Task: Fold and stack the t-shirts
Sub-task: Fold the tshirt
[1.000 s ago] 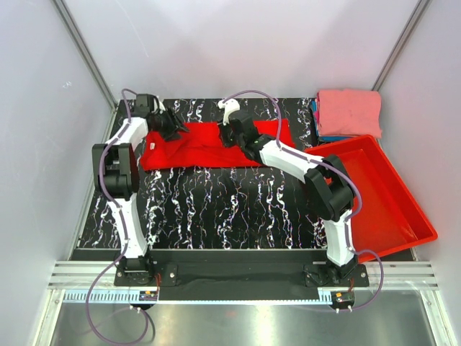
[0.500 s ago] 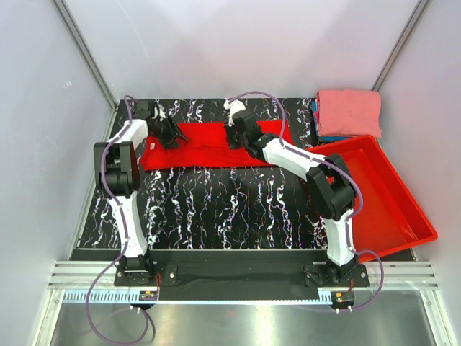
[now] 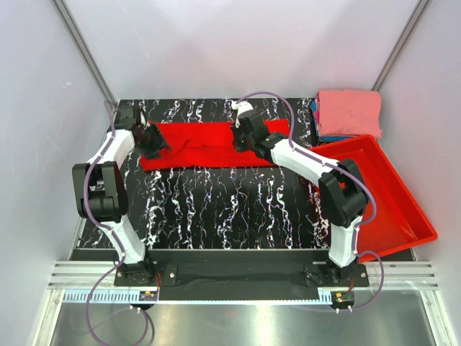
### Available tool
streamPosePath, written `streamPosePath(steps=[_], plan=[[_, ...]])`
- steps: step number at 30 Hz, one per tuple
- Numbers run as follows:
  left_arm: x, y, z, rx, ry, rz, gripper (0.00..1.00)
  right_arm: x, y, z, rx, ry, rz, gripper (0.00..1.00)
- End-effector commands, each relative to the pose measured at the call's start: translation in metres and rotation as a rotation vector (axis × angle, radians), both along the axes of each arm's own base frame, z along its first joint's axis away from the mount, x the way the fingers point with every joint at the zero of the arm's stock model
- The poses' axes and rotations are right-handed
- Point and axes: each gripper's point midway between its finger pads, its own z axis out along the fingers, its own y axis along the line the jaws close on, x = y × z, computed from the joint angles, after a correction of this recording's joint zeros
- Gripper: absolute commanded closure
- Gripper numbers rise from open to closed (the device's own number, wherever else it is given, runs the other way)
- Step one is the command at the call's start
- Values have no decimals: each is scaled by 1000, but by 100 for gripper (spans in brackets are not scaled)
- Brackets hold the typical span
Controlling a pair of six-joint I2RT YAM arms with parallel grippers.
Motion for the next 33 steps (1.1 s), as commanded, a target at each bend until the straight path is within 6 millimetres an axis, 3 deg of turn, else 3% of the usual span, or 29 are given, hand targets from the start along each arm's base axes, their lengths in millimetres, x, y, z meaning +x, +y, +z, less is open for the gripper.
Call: streamPosePath(steps=[1,5,9,14,19,20,22,23,25,26,27,28,29,31,33], plan=[[-15,48,-19,77,48,179,45,-1,-10,26,22,-40,-36,81],[-20,70,-42,78,94,256,44,1,-18,18,-9,-24,-52,84],[-12,73,-59,81,129,262,50,2,-28,7,-24,7,-67,92],[-12,91,-81,160,206,323,64,4,-38,-3,-29,24,-83,92],[3,112,-89,230,239,361,63,3,-43,-9,-63,43,-92,91],[19,118,-78,234,201,367,63,3,-46,-12,-75,49,-94,91],[29,121,-89,236,227,351,62,2,-52,-17,-110,57,-101,91],[48,125,-79,232,185,347,62,3,-59,-23,-141,57,-121,91],[59,127,-93,239,204,309,59,2,-67,-32,-190,73,-134,91],[82,129,-75,223,143,301,59,2,-70,-38,-209,85,-139,90],[87,130,-91,213,164,281,58,0,-75,-44,-229,102,-143,91],[98,130,-86,192,136,270,57,0,-76,-46,-237,104,-146,91],[117,124,-69,136,70,243,56,0,-80,-51,-251,110,-163,91],[131,122,-59,93,14,219,52,-1,-89,-58,-280,130,-194,91],[142,123,-36,86,-59,207,51,-3,-104,-71,-327,157,-245,90]])
